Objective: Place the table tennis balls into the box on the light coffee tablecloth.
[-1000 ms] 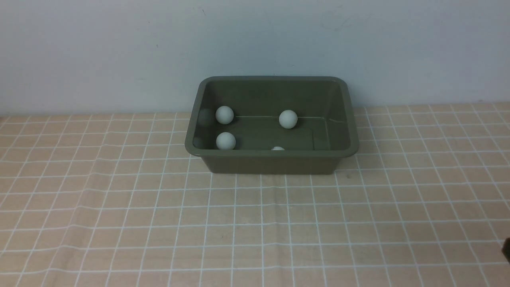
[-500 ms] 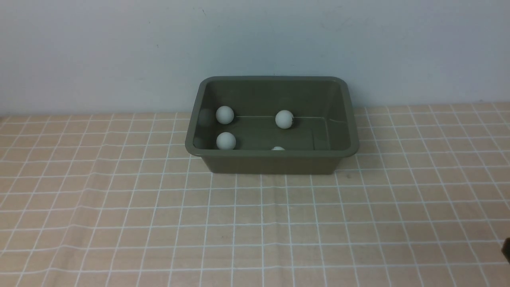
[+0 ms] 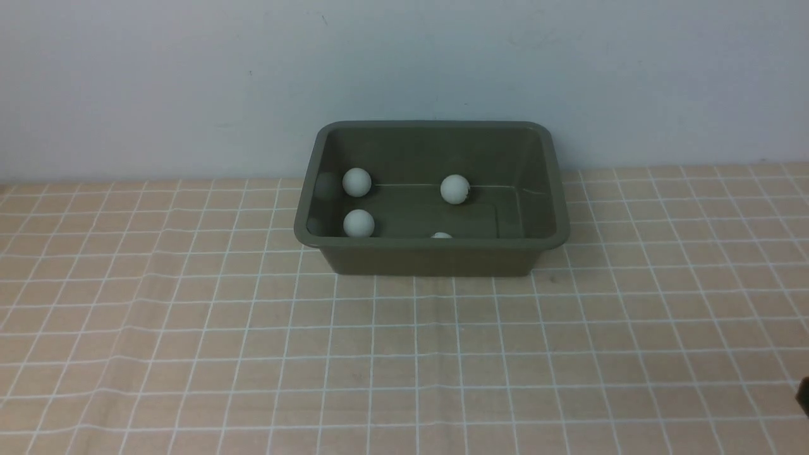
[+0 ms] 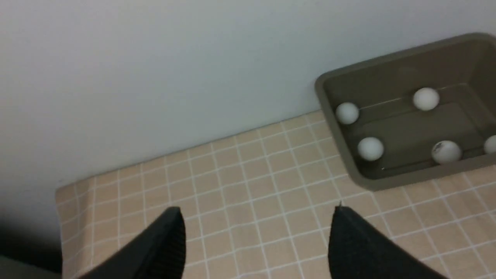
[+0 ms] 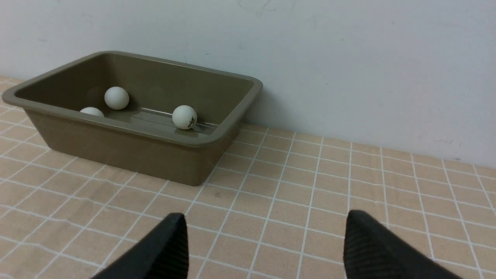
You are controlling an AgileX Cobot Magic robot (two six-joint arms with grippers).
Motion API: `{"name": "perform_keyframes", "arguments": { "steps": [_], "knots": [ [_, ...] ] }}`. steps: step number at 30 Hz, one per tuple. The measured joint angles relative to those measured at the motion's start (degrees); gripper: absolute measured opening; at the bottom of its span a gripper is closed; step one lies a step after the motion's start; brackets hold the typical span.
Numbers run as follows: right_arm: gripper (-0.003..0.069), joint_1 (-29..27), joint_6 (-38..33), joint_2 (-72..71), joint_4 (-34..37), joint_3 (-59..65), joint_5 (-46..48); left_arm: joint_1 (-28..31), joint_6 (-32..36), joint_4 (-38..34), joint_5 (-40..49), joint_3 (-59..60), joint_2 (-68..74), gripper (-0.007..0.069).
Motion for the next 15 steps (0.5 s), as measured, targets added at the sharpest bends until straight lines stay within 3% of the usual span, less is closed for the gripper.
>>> {"name": "perform_keyframes", "arguments": {
  "steps": [5, 15],
  "knots": [
    [0.049, 0.0, 0.0, 0.0, 0.0, 0.0, 0.0, 8.7, 1.7, -5.3, -13.1, 20.2, -7.7, 0.0415],
    [0.049, 0.0, 0.0, 0.0, 0.0, 0.0, 0.0, 11.2, 3.1, -11.2, -31.0, 53.4, -23.5, 0.0415]
  ]
}}
